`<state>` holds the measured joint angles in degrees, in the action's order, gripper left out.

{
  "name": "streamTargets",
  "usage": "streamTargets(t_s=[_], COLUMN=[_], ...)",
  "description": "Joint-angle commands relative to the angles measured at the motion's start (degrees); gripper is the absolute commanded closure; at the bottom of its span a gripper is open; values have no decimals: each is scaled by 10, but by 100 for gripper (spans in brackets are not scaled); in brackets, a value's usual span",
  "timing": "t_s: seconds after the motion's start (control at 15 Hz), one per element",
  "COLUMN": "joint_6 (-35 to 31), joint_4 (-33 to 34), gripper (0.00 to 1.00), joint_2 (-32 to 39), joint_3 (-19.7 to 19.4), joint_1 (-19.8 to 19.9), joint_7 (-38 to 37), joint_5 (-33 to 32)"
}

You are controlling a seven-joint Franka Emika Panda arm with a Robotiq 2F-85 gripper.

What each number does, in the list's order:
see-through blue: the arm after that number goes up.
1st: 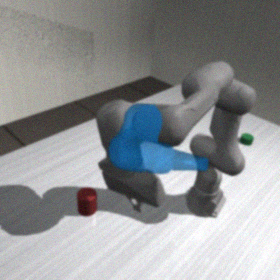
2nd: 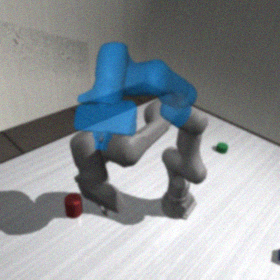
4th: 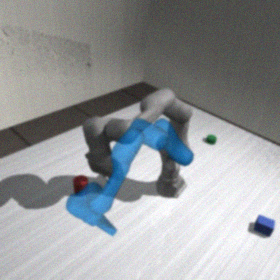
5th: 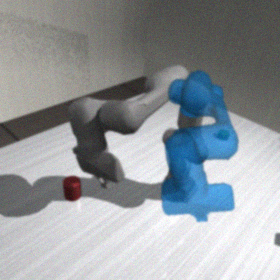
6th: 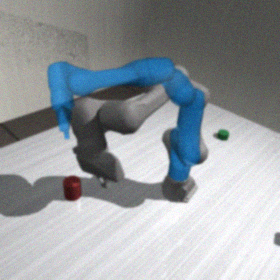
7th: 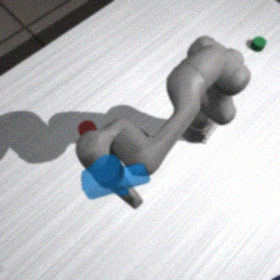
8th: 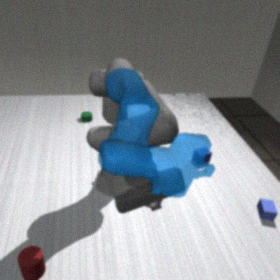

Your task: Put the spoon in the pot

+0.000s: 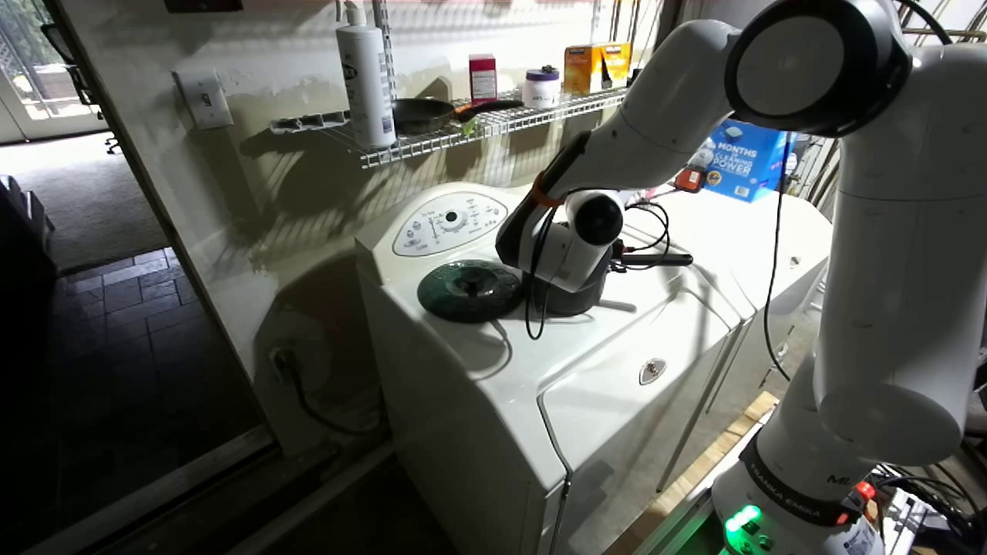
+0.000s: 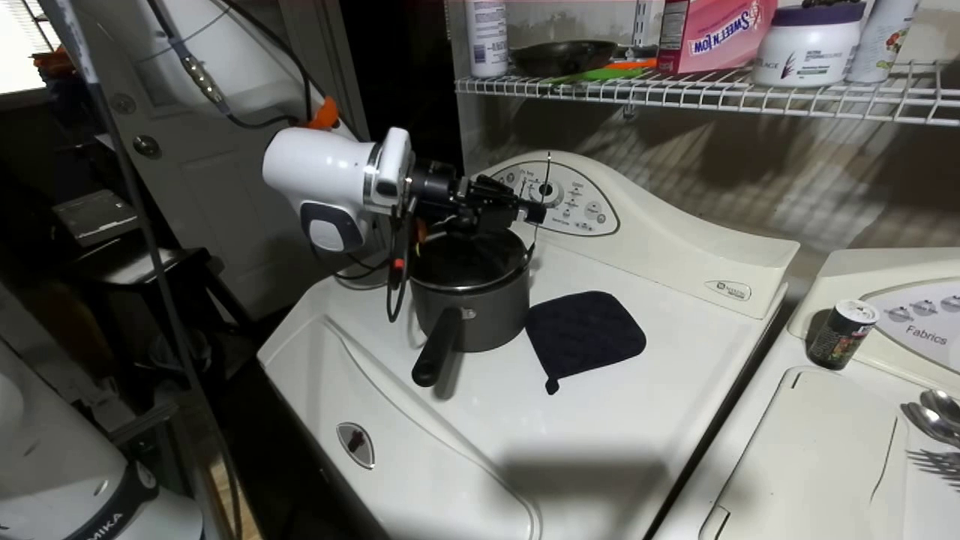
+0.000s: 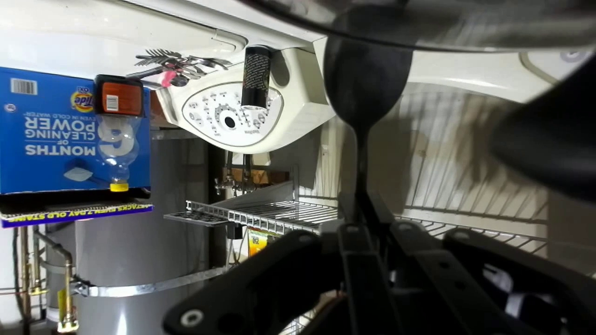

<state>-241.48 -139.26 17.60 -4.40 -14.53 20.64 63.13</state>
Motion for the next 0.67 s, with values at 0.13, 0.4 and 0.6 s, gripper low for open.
streamTargets(t_s=[0.13, 0.4, 0.6], joint_6=[-17, -10, -6], joint_4=[28, 33, 37], gripper=[98, 98, 98], joint_2=[27, 28, 31], joint_3=[21, 24, 26], joint_1=[22, 25, 27], joint_7=[18, 25, 34], joint_5=[22, 28, 37])
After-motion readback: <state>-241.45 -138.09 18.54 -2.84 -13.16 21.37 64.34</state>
